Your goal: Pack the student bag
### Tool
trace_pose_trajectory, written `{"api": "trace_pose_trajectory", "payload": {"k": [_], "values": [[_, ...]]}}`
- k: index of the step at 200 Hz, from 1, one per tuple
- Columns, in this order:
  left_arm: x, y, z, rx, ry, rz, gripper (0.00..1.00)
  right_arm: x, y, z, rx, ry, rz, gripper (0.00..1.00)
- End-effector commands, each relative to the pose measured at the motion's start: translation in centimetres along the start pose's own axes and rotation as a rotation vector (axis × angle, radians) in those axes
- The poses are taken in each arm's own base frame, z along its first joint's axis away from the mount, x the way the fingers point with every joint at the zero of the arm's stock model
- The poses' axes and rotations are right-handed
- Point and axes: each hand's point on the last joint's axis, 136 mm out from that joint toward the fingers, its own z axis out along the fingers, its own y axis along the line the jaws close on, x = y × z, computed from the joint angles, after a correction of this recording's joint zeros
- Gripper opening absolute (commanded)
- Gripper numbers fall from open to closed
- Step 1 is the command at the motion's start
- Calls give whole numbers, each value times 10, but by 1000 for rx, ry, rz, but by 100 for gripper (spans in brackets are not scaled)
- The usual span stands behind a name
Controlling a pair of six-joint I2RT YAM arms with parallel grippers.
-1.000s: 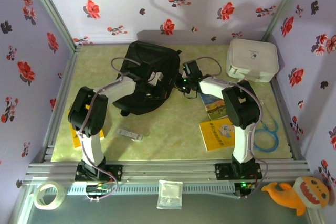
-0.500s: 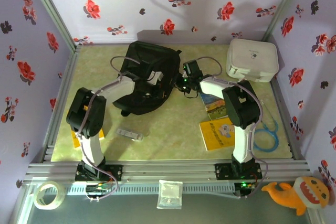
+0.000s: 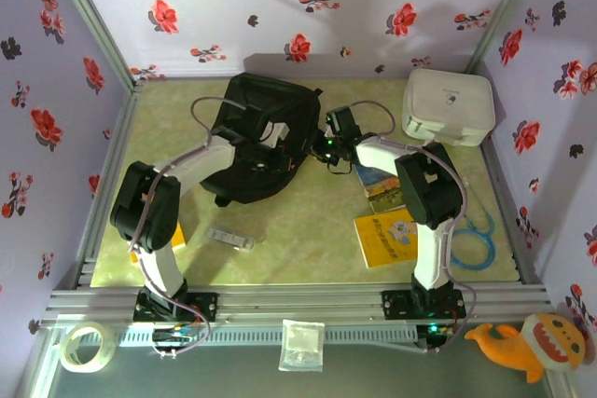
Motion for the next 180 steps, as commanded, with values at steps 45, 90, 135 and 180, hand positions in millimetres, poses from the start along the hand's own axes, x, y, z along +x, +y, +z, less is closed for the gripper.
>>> {"api": "trace_pose_trajectory", "payload": {"k": [45, 90, 135, 180], "values": [[44, 14, -40, -100, 66, 49, 0, -8, -38, -1, 137, -48, 26, 13], [70, 35, -79, -250, 147, 140, 0, -37, -42, -4, 194, -107, -42, 10], [72, 41, -90, -286, 117, 139, 0, -58, -17, -7, 119, -139, -93, 13], [46, 18, -75, -179, 40, 133, 0, -30, 12, -29, -33, -70, 14, 42]]}}
